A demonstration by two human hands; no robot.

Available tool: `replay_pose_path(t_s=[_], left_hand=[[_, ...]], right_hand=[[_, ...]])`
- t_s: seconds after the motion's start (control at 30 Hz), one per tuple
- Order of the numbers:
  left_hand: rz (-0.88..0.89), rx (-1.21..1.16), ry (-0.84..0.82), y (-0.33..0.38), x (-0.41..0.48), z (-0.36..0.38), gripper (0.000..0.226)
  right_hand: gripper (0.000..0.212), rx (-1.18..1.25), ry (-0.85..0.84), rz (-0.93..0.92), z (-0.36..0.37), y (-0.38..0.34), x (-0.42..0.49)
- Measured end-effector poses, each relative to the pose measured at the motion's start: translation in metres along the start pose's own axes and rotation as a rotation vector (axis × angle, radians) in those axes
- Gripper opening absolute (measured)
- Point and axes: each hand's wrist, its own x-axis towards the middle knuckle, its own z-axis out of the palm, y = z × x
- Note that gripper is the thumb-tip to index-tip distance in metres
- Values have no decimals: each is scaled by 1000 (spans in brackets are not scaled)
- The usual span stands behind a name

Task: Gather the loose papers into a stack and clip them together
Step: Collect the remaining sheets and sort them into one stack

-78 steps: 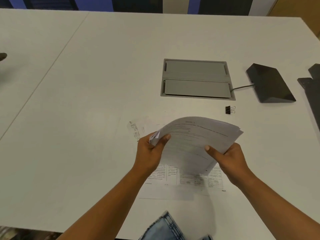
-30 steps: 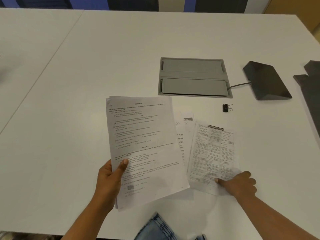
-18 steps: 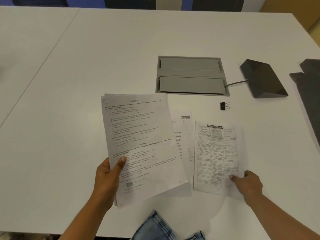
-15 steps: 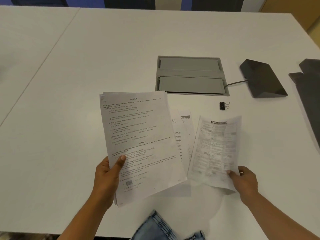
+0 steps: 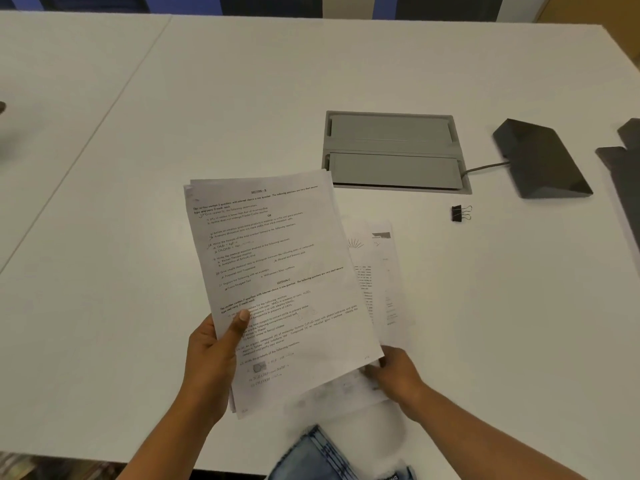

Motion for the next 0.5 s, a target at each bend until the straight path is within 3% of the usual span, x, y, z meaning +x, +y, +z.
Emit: replay_pose_path(t_s=[0.2,0.3,0.5], left_hand=[[-4,0,17,-2,-1,-6,22],[-3,4,22,-1,-1,-5,21],[5,0,8,1,2,5,19]], right_hand=[[2,-84,151,32,-4,5,7],[8,-112,168,40,-23,7,8],[19,-227,364,66,-82,23,5]])
